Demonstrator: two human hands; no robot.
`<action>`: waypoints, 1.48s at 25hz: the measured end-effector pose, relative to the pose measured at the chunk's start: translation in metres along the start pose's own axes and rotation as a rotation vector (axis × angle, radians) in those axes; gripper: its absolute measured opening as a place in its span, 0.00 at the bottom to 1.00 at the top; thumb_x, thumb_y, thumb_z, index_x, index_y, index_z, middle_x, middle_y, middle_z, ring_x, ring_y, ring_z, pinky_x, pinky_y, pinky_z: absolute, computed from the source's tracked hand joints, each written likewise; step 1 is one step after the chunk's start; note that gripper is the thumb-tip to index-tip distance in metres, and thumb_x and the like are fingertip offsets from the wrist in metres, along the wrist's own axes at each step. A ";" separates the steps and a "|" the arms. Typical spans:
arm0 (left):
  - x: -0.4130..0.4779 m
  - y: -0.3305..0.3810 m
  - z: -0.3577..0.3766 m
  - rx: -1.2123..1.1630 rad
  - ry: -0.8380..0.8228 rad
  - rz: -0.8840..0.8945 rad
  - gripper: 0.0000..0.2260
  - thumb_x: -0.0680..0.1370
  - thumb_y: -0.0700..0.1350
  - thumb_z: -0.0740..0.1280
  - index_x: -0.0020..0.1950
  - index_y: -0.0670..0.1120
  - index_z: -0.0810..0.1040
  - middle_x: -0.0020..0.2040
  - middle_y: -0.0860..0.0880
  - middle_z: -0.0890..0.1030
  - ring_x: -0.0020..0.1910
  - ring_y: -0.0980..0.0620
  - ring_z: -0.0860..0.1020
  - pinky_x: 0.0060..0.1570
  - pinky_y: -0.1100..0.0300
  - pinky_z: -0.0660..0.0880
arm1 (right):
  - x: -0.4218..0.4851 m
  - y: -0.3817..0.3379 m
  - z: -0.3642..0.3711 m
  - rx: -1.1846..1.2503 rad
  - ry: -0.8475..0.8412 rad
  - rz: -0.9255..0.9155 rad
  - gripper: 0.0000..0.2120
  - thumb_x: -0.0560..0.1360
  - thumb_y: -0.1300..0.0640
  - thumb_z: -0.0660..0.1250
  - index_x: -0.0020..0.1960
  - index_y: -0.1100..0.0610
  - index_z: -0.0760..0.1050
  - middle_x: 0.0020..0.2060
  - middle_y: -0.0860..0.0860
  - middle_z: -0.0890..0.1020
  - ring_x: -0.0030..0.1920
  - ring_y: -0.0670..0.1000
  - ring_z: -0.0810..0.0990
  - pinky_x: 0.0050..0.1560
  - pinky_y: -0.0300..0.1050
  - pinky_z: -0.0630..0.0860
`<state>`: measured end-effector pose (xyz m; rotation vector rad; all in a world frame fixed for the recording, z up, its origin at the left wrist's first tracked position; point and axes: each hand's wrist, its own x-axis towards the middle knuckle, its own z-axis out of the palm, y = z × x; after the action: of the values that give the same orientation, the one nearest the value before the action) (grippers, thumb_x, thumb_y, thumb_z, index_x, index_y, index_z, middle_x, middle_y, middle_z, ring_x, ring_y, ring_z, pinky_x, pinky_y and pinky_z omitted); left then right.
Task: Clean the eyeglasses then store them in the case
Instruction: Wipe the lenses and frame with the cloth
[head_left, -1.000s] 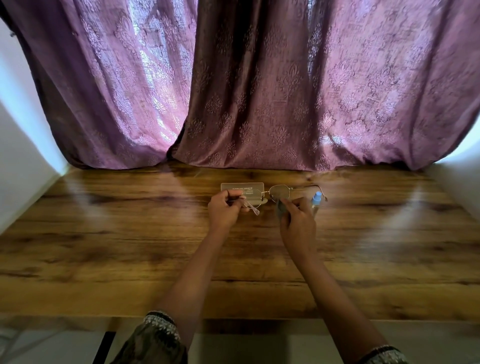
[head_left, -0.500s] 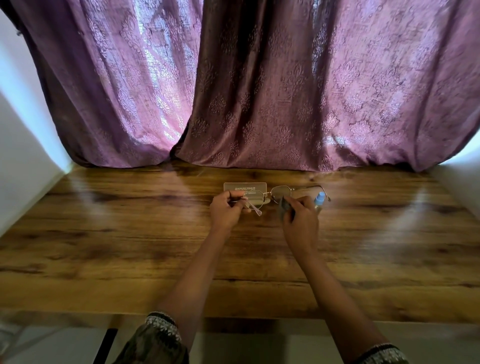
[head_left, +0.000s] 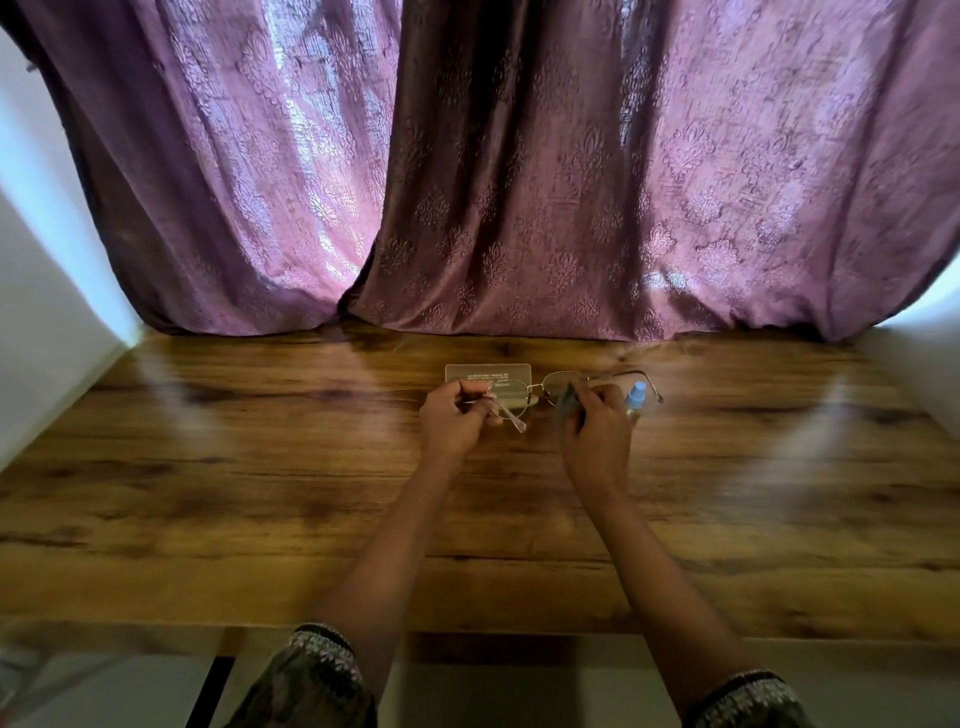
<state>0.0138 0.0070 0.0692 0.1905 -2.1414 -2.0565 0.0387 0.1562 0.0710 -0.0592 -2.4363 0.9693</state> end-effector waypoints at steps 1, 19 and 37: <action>0.000 0.001 0.001 -0.001 -0.001 0.009 0.07 0.73 0.32 0.67 0.48 0.41 0.77 0.48 0.44 0.79 0.29 0.63 0.80 0.31 0.69 0.78 | 0.001 -0.003 0.002 0.012 -0.017 -0.001 0.18 0.77 0.66 0.59 0.66 0.63 0.70 0.53 0.59 0.74 0.49 0.52 0.72 0.49 0.32 0.63; -0.003 0.000 -0.001 0.015 0.009 0.017 0.07 0.73 0.32 0.67 0.44 0.43 0.77 0.48 0.42 0.80 0.29 0.57 0.80 0.31 0.68 0.78 | -0.011 0.002 0.001 -0.036 0.010 -0.072 0.15 0.74 0.68 0.63 0.60 0.63 0.76 0.52 0.59 0.77 0.53 0.55 0.75 0.52 0.28 0.62; -0.005 0.016 0.005 0.264 0.069 0.094 0.11 0.73 0.35 0.68 0.37 0.51 0.75 0.38 0.51 0.80 0.30 0.53 0.81 0.29 0.64 0.74 | -0.041 -0.001 -0.015 0.210 -0.006 0.000 0.09 0.69 0.71 0.66 0.45 0.59 0.79 0.45 0.54 0.78 0.41 0.39 0.73 0.42 0.21 0.67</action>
<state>0.0179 0.0136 0.0845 0.1862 -2.3252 -1.6885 0.0811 0.1555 0.0626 0.0165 -2.3263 1.2204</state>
